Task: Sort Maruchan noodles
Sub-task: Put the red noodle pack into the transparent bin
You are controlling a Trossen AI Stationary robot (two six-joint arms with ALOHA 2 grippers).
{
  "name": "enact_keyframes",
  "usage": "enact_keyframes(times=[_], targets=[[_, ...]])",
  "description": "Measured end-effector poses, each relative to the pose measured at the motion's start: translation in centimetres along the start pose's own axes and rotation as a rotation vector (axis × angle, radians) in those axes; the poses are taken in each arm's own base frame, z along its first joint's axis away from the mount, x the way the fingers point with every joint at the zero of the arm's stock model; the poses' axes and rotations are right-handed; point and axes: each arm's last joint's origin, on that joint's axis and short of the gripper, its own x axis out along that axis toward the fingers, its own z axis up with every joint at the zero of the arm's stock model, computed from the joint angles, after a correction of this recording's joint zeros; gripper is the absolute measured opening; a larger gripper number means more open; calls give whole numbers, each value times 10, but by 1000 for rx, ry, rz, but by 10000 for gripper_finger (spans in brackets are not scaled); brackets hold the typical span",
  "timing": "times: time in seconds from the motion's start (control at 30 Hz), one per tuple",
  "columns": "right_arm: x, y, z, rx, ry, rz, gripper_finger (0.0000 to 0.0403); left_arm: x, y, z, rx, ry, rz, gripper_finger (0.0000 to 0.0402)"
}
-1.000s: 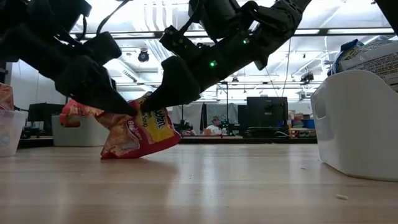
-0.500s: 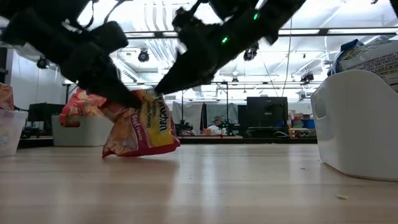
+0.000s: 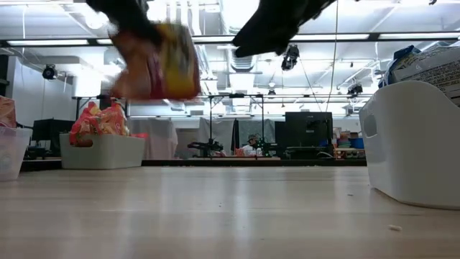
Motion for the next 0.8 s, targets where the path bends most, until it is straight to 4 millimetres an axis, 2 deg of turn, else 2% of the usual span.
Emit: enact_keyframes(times=[0.2, 0.47, 0.53, 0.63, 0.8], targets=[[-24, -4, -14, 24, -86, 2, 219, -52, 7, 31, -66, 90, 11, 6], [-29, -5, -36, 54, -153, 4, 219, -110, 33, 40, -317, 365, 102, 6], [-28, -5, -39, 62, -154, 5, 219, -116, 35, 40, -354, 422, 82, 6], [-28, -5, -40, 71, -151, 6, 219, -122, 34, 39, -370, 477, -45, 6], [-26, -5, -41, 76, -153, 6, 219, -124, 30, 28, -395, 606, -135, 5]])
